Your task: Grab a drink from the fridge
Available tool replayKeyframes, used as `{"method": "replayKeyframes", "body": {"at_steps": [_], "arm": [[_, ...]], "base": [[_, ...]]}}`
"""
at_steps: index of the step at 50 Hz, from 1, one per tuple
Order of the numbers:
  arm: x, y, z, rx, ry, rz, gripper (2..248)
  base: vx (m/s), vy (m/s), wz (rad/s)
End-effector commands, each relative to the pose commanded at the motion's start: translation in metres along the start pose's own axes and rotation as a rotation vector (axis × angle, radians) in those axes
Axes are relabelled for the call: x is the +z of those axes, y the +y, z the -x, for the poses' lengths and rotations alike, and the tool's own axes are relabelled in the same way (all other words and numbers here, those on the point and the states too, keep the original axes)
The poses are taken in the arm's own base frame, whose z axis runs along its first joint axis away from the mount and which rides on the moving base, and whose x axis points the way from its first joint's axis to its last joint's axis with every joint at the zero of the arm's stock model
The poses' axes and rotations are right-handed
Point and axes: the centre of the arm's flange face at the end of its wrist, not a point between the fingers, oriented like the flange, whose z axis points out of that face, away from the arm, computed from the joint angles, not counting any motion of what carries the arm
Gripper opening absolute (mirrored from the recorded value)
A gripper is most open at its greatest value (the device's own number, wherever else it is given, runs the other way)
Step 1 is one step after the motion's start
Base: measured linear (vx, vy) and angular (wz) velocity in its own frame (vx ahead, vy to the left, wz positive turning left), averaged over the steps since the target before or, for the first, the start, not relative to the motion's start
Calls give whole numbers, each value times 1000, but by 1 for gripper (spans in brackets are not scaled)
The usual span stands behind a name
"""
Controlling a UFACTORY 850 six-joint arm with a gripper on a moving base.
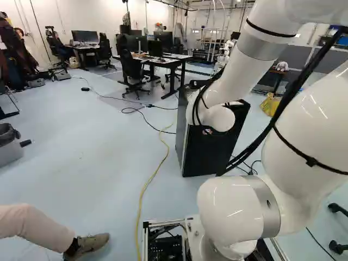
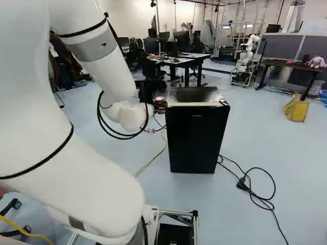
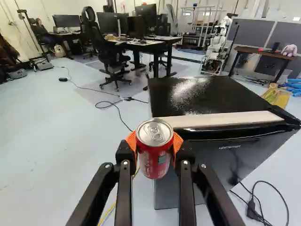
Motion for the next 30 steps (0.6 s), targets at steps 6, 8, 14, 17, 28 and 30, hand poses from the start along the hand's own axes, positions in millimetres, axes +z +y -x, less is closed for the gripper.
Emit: {"method": "replayKeyframes", "body": {"at_steps": [6, 8, 14, 17, 28, 30], "arm": [[-12, -4, 9, -3, -3, -12, 93], [-16, -5, 12, -4, -4, -16, 93], [-27, -8, 20, -7, -7, -27, 93], [-31, -9, 24, -9, -8, -32, 93], [-47, -13, 36, -13, -11, -47, 93], [-49, -13, 38, -14, -12, -49, 93]], "base": [[0, 0, 0], [0, 0, 0], [0, 0, 0], [0, 0, 0], [0, 0, 0], [0, 0, 0]]}}
